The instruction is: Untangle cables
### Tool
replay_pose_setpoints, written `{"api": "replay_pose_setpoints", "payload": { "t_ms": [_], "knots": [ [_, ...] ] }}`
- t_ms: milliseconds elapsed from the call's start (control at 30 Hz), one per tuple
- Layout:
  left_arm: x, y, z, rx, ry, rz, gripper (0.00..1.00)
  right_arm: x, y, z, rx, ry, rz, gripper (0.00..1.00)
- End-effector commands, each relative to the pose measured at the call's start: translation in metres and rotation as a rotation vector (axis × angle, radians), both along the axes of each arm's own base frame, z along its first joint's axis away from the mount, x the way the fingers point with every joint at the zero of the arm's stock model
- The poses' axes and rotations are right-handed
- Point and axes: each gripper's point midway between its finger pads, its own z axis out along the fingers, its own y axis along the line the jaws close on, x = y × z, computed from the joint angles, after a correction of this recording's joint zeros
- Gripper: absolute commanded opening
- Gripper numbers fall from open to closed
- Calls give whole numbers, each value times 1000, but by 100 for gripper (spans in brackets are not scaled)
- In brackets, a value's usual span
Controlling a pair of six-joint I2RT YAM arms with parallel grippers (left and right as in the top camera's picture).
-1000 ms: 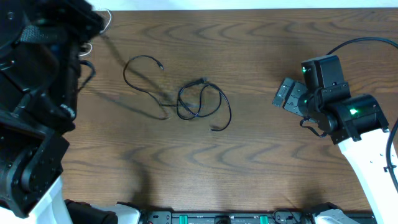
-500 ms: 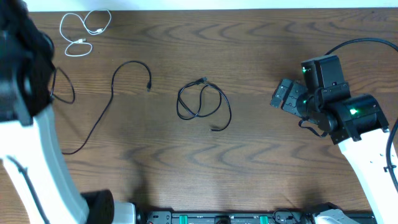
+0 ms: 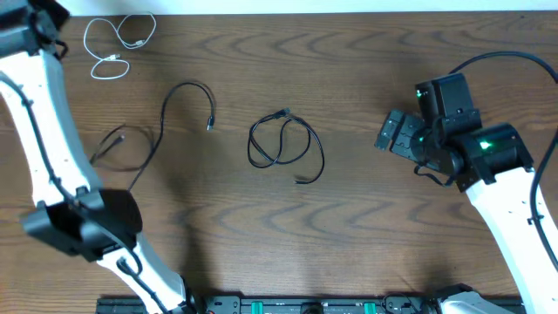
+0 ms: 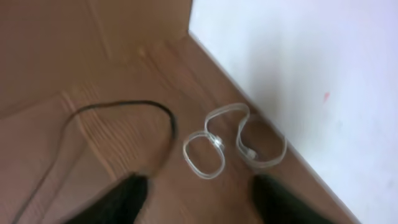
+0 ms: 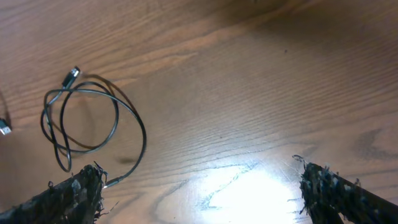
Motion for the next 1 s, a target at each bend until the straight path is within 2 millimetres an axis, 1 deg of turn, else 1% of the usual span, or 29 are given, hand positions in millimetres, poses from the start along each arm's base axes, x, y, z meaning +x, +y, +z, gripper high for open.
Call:
{"api": "replay_pose_setpoints", "payload": {
  "t_ms": [0,33,167,300,400,433,467,533,633,800,967],
  "knots": [
    [0,-6,-10,-32,32,-46,76,3,2,-2,3,12,17,99],
    [-2,-6,-13,-38,46,-45,81,3,4,-3,9,18,20,99],
    [-15,-6,-15,-54,83,-36,88,3,10,-10,27,49,42,99],
    [-37,-5,-12,-81,116,-6,90,2,16,-12,44,62,92,99],
    [-61,-3,-24,-126,196,27,91,0,22,-12,63,67,127,99],
    [-76,-2,-34,-148,262,45,91,-1,25,-12,76,71,137,99],
    [-84,-1,-39,-157,297,57,92,-1,25,-12,81,72,139,99],
    [-105,3,-55,-187,392,99,91,-2,28,-12,94,75,145,99],
    [-131,10,-78,-240,501,181,92,-2,28,-12,94,74,145,99],
    [-167,13,-121,-349,639,291,93,-2,28,-12,94,75,154,99],
    [-198,7,-164,-445,738,419,93,-2,30,-11,98,74,163,99]
  ]
}}
